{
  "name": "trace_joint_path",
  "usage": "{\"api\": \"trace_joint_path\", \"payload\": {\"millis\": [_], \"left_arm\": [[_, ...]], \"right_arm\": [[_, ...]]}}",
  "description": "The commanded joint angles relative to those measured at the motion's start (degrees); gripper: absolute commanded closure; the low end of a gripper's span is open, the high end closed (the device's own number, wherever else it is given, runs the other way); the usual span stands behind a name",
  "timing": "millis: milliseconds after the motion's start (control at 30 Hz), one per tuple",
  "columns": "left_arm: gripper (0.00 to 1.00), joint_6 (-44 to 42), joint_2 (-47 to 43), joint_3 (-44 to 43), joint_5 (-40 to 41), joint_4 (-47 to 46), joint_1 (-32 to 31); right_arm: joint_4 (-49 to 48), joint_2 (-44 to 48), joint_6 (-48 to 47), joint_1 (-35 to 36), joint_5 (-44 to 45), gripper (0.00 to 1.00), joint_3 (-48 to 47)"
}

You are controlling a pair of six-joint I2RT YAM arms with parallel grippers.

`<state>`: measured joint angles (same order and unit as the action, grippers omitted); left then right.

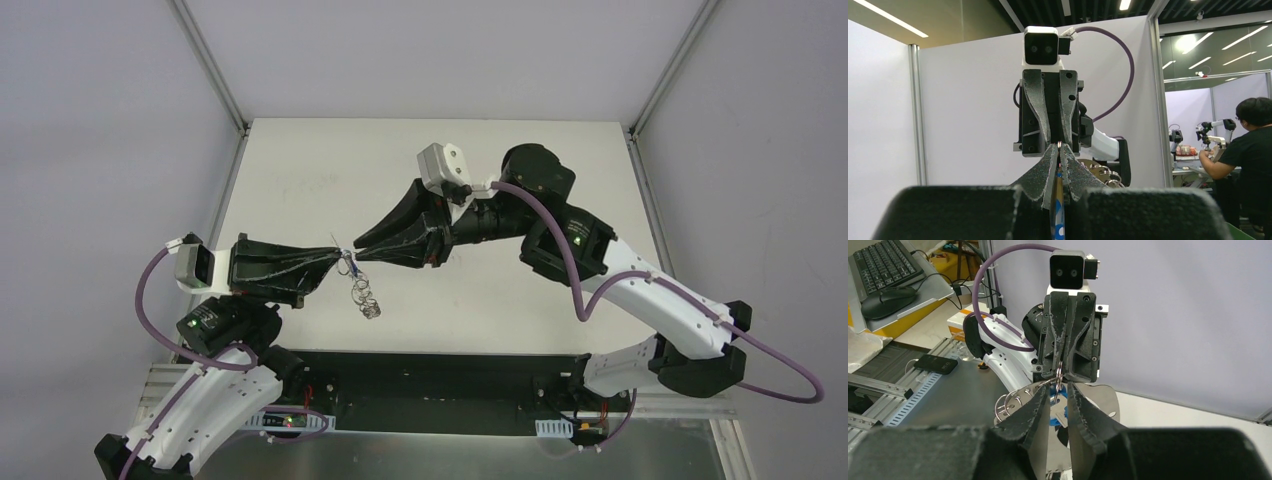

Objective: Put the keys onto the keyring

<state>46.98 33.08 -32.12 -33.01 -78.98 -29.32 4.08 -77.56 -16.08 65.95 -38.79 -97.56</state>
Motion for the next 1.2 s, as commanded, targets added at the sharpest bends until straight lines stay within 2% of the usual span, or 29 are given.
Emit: {"api": "trace_joint_path", "payload": {"millis": [0,167,233,267,733,1067,1100,1167], "left_arm": [[1.00,-0.75,-1.12,-2.31,-0.72,-2.42,-0.47],[1.00,-1.19,-1.53,-2.33,-0.71,-1.56,-0.47],[1.00,-1.11,-1.67,-2.41,-0.80,-1.53,-0.52],[1.00,-1.11,-1.79,-2.41,-0.80,-1.55,-0.52],[1.00,0.06,-2.24,-3.68,-2.03,-1.18,-0.47],[1.00,0.22,-2.03,-3.91,-2.39,-1.29,-0.47],[1.00,0.22,-1.99,-3.92,-2.33,-1.27,-0.48],[1.00,0.19,-1.97,-3.89,-2.35,-1.32,-0.47]], "right_arm": [[-2.17,-0.53,1.17,0.49,-1.83,0.81,-3.13],[-1.08,-0.92,0.79,0.56,-1.66,0.89,-3.58],[-0.03,-1.32,0.42,0.54,-1.73,1.00,-4.06],[0.41,-1.50,0.27,0.55,-1.74,1.00,-4.22],[0.23,1.12,-0.58,0.57,0.92,1.00,2.22],[0.68,1.38,0.07,0.54,0.52,1.00,2.86],[0.67,1.77,-0.22,0.55,0.73,0.97,2.96],[0.67,2.30,-0.27,0.50,1.02,0.81,3.10]]}}
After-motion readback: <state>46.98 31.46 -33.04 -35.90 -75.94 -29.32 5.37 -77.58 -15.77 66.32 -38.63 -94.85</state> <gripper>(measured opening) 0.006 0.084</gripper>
